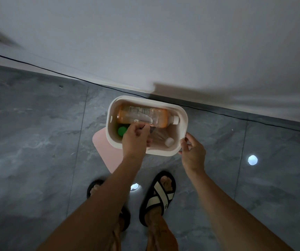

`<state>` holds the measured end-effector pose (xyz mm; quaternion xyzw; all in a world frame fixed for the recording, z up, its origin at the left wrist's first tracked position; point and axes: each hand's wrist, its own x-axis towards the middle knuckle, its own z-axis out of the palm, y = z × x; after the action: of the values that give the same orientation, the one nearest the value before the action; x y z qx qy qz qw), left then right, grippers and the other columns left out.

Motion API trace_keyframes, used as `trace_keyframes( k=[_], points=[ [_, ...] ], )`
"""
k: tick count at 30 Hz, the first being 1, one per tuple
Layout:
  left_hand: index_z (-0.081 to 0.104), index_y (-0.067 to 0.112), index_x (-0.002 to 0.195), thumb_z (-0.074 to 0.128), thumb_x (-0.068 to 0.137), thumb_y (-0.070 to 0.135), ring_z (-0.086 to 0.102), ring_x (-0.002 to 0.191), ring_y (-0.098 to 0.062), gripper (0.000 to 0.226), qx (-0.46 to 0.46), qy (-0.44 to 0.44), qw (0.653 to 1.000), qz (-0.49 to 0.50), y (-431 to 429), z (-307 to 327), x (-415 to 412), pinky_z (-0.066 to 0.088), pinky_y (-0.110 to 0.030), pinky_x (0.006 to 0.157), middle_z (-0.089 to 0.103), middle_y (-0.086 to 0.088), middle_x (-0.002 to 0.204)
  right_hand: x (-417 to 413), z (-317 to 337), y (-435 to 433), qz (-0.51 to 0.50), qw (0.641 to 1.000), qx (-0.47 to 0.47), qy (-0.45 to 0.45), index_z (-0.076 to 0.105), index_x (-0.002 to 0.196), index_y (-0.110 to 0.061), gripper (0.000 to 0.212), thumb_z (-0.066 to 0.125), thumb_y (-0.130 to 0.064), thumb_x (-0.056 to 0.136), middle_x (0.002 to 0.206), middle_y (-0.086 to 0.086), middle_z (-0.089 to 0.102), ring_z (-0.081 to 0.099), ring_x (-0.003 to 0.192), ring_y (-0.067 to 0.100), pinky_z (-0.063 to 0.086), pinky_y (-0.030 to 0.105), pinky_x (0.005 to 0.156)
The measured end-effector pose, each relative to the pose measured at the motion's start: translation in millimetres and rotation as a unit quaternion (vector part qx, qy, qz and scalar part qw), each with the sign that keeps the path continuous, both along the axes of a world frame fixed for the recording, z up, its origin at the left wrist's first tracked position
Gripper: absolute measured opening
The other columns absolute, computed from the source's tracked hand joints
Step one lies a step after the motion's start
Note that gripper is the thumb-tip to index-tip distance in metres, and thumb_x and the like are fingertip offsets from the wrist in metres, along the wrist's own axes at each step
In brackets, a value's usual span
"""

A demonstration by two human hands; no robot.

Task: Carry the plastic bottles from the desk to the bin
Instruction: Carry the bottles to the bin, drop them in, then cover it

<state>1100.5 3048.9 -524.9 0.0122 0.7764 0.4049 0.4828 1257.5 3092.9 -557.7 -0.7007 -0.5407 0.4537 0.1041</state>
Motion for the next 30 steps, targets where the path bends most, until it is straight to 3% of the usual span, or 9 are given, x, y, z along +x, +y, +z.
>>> trace_keyframes(
  k=[2, 5, 7, 11, 15, 20, 25, 28, 30],
  points=[
    [0.063, 0.025, 0.095, 0.053, 0.091, 0.024, 0.058, 0.051, -0.001, 0.01, 0.032, 0.081, 0.996, 0.007, -33.3, 9.1, -3.2, 0.052, -0.02, 0.052, 0.068, 0.001, 0.076, -1.0, 0.9, -4.0, -0.027, 1.0, -0.009, -0.01, 0.056, 0.124, -0.005, 0.032, 0.05, -0.02, 0.095, 0.11, 0.016, 0.067, 0.065, 0.099, 0.029, 0.054, 0.052, 0.088],
    [0.064, 0.02, 0.099, 0.048, 0.094, 0.018, 0.057, 0.053, -0.005, 0.016, 0.005, 0.103, 0.991, 0.087, -82.3, 2.1, -11.6, 0.049, -0.02, 0.047, 0.065, 0.003, 0.07, -3.2, 1.1, -21.9, -0.079, 0.996, -0.046, 0.003, 0.054, 0.119, -0.004, 0.032, 0.047, -0.025, 0.096, 0.102, 0.012, 0.067, 0.065, 0.088, 0.022, 0.058, 0.045, 0.081],
    [0.063, 0.011, 0.102, 0.049, 0.093, 0.016, 0.056, 0.055, -0.013, 0.017, -0.075, 0.078, 0.985, 0.133, -108.3, -17.9, -15.4, 0.046, -0.028, 0.049, 0.064, -0.002, 0.071, -7.0, 0.6, -37.1, -0.127, 0.988, -0.08, 0.04, 0.053, 0.12, -0.005, 0.034, 0.045, -0.028, 0.097, 0.098, 0.012, 0.067, 0.064, 0.079, 0.017, 0.056, 0.032, 0.069],
    [0.06, -0.005, 0.106, 0.055, 0.09, 0.008, 0.051, 0.054, -0.018, 0.022, -0.179, -0.049, 0.967, 0.172, -147.8, -68.3, -11.9, 0.045, -0.027, 0.054, 0.059, -0.011, 0.072, -17.2, -7.9, -58.7, -0.184, 0.97, -0.114, 0.11, 0.055, 0.11, -0.005, 0.034, 0.04, -0.034, 0.098, 0.091, 0.009, 0.064, 0.065, 0.082, 0.024, 0.053, 0.034, 0.068],
    [0.062, -0.005, 0.106, 0.063, 0.085, 0.015, 0.065, 0.083, -0.036, 0.03, -0.225, -0.066, 0.965, 0.122, -168.0, -112.9, -8.5, 0.056, -0.04, 0.083, 0.068, -0.028, 0.096, -30.9, -23.4, -72.1, -0.214, 0.961, -0.099, 0.145, 0.054, 0.089, -0.016, 0.03, 0.037, -0.038, 0.099, 0.089, 0.013, 0.062, 0.063, 0.072, 0.021, 0.052, 0.028, 0.056],
    [0.061, 0.005, 0.107, 0.066, 0.082, 0.028, 0.065, 0.1, -0.037, 0.033, -0.253, -0.038, 0.963, 0.081, -179.2, -155.0, -13.8, 0.054, -0.045, 0.092, 0.069, -0.023, 0.106, -31.2, -41.5, -83.6, -0.2, 0.964, -0.055, 0.165, 0.058, 0.096, -0.018, 0.037, 0.035, -0.047, 0.097, 0.085, 0.006, 0.066, 0.066, 0.069, 0.014, 0.055, 0.024, 0.056],
    [0.059, 0.005, 0.111, 0.067, 0.083, 0.031, 0.065, 0.101, -0.033, 0.039, -0.242, -0.005, 0.97, 0.018, -165.2, -187.4, -20.4, 0.053, -0.044, 0.094, 0.068, -0.02, 0.111, -29.7, -55.7, -87.6, -0.198, 0.961, -0.019, 0.19, 0.058, 0.108, 0.0, 0.055, 0.033, -0.047, 0.097, 0.082, 0.006, 0.067, 0.064, 0.067, 0.017, 0.052, 0.025, 0.054],
    [0.057, 0.008, 0.113, 0.067, 0.084, 0.032, 0.06, 0.092, -0.025, 0.039, -0.224, 0.072, 0.97, -0.065, -138.3, -197.7, -19.8, 0.051, -0.033, 0.082, 0.066, -0.014, 0.113, -27.7, -62.2, -88.2, -0.195, 0.959, -0.008, 0.208, 0.057, 0.111, 0.006, 0.058, 0.033, -0.046, 0.098, 0.08, 0.008, 0.066, 0.063, 0.065, 0.018, 0.051, 0.025, 0.054],
    [0.056, 0.01, 0.114, 0.068, 0.084, 0.03, 0.061, 0.096, -0.026, 0.038, -0.197, 0.144, 0.96, -0.139, -119.2, -201.9, -16.3, 0.05, -0.034, 0.079, 0.062, -0.012, 0.115, -26.9, -66.2, -88.4, -0.189, 0.958, -0.001, 0.216, 0.056, 0.111, 0.007, 0.06, 0.033, -0.046, 0.098, 0.08, 0.01, 0.066, 0.063, 0.064, 0.018, 0.05, 0.025, 0.054]
  ],
)
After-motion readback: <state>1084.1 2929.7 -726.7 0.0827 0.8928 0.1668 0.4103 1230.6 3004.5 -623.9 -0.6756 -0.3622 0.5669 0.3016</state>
